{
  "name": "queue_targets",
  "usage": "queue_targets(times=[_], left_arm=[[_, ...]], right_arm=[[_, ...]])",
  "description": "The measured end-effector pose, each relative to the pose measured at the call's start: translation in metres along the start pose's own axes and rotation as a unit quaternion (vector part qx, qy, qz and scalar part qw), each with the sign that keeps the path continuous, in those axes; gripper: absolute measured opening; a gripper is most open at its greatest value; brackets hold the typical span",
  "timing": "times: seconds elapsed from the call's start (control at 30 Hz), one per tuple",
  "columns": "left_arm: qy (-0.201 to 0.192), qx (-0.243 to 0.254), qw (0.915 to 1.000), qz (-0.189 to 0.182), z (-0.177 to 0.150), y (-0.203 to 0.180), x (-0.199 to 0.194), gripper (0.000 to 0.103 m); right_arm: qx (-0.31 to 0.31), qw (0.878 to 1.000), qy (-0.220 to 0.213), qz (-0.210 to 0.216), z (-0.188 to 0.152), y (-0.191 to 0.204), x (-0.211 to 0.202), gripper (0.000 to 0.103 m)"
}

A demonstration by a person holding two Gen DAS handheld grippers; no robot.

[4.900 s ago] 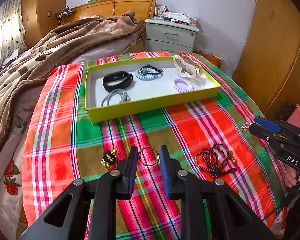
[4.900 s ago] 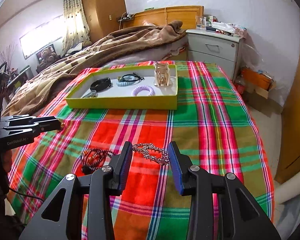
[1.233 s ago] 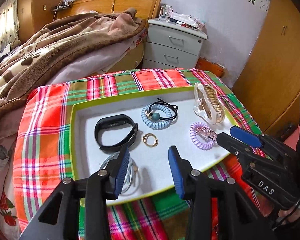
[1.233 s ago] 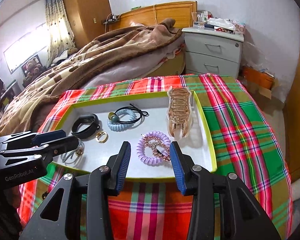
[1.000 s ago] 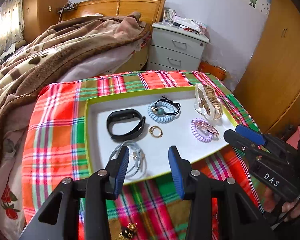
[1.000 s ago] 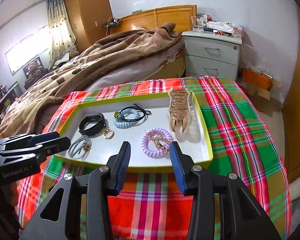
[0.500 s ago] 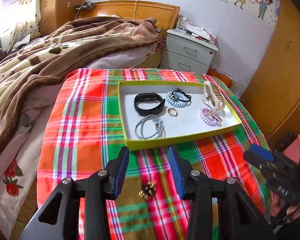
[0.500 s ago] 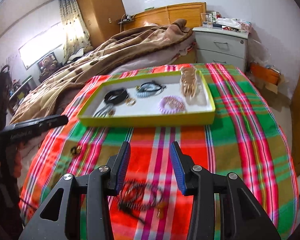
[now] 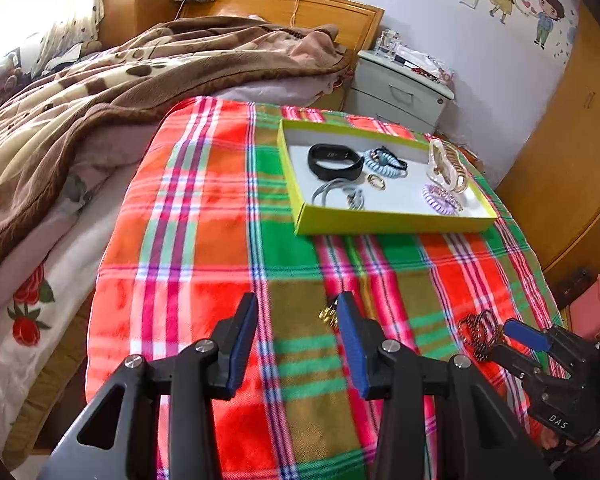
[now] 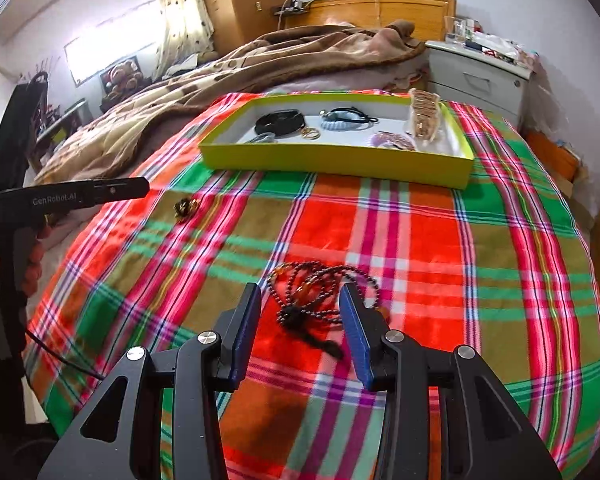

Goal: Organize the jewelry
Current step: 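Grasp the red-black beaded bracelet with the right tool while the left tool approaches the gold brooch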

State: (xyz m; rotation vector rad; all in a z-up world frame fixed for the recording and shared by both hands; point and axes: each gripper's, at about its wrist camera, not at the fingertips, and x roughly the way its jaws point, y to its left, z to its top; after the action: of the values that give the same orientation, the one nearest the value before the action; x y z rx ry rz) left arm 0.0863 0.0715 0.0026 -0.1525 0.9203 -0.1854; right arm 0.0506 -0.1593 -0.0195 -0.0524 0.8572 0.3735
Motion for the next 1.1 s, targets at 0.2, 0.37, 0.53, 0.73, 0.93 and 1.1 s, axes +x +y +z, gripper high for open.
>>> queue_targets(times=[0.2, 0.37, 0.53, 0.73, 0.93, 1.1], left_arm=[[0.003, -0.011, 0.9999, -0.004, -0.013, 0.007, -0.003, 0.043], [0.004, -0.016, 0.9998, -0.008, -0.018, 0.01, -0.006, 0.043], [0.007, -0.023, 0.9997, -0.009, -0.022, 0.013, -0.006, 0.043], [0.014, -0.026, 0.9995, -0.008, -0.024, 0.014, -0.003, 0.043], [0.021, -0.028, 0.9994, -0.008, -0.025, 0.016, 0.001, 0.043], [0.024, -0.027, 0.9993, -0.007, -0.023, 0.013, 0.004, 0.043]], right_arm=[[-0.032, 0.999, 0.016, -0.019, -0.002, 0.012, 0.011, 0.042], [-0.04, 0.998, 0.03, -0.031, -0.002, 0.013, 0.017, 0.042], [-0.04, 0.998, 0.037, -0.034, -0.004, 0.014, 0.02, 0.035], [-0.042, 0.998, 0.036, -0.026, -0.004, 0.018, 0.019, 0.021], [-0.033, 0.999, 0.028, -0.02, -0.004, 0.016, 0.015, 0.014], [-0.017, 1.0, 0.012, -0.014, -0.003, 0.01, 0.007, 0.011]])
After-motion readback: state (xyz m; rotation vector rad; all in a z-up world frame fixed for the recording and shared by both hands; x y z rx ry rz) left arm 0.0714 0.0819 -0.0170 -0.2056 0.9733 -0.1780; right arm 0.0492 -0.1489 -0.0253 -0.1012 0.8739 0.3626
